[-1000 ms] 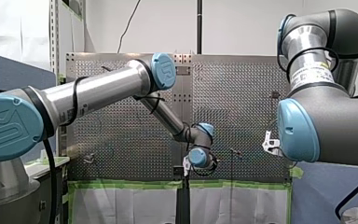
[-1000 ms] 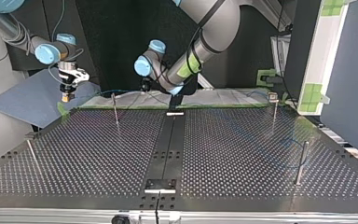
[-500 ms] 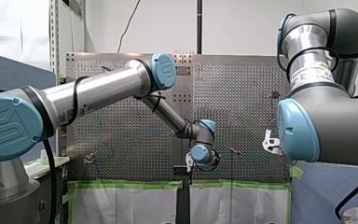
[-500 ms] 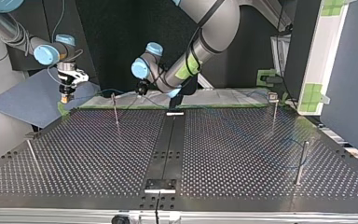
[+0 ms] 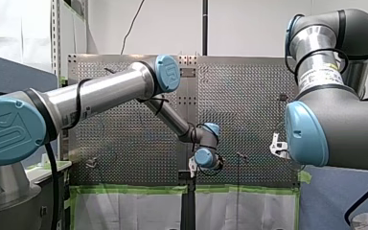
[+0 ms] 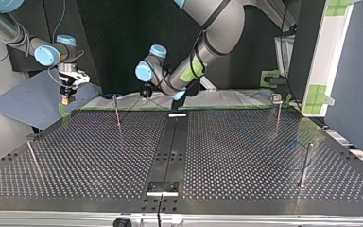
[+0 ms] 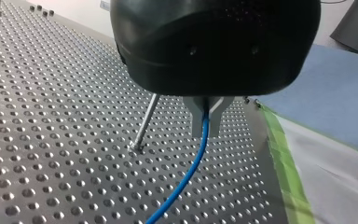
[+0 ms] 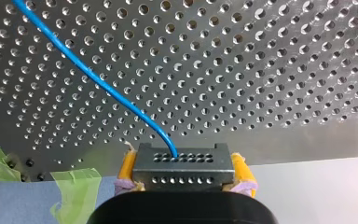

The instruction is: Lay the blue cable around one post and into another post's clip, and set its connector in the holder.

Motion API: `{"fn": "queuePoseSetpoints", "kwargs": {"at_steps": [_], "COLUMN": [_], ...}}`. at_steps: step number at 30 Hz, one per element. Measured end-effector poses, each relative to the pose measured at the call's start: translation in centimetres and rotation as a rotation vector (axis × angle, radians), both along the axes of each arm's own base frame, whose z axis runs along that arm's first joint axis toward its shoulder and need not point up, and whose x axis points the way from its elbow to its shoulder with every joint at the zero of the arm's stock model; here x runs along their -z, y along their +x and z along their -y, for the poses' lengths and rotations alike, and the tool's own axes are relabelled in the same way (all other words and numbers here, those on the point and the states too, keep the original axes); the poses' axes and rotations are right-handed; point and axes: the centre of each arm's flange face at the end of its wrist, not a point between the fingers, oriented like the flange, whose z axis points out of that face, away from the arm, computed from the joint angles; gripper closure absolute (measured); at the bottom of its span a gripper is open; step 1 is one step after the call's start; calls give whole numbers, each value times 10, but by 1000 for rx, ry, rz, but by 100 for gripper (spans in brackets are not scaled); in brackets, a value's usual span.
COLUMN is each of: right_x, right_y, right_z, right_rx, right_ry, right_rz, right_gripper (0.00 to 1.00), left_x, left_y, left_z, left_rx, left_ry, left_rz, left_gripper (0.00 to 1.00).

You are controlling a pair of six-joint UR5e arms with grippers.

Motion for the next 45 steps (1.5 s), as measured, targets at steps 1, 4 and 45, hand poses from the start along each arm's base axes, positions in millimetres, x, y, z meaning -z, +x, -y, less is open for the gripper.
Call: {"fn": "queuePoseSetpoints", "kwargs": {"at_steps": [1,4,45], "right_x": [0,0,1], "right_y": [0,0,7], "right_z": [0,0,-1], "right_rx": [0,-1,-28], "right_ry": [0,-1,-2], "right_rz": [0,0,2], "right_gripper": [75,75,75], "left_x": [2,9,10], "left_y": [0,-1,0], "left_z": [-2,-10,-14], "left_rx": [-2,-8,18], "left_ry": [3,14,96], "left_rz": [-4,-18,12], "left_gripper": [100,100,0]}}
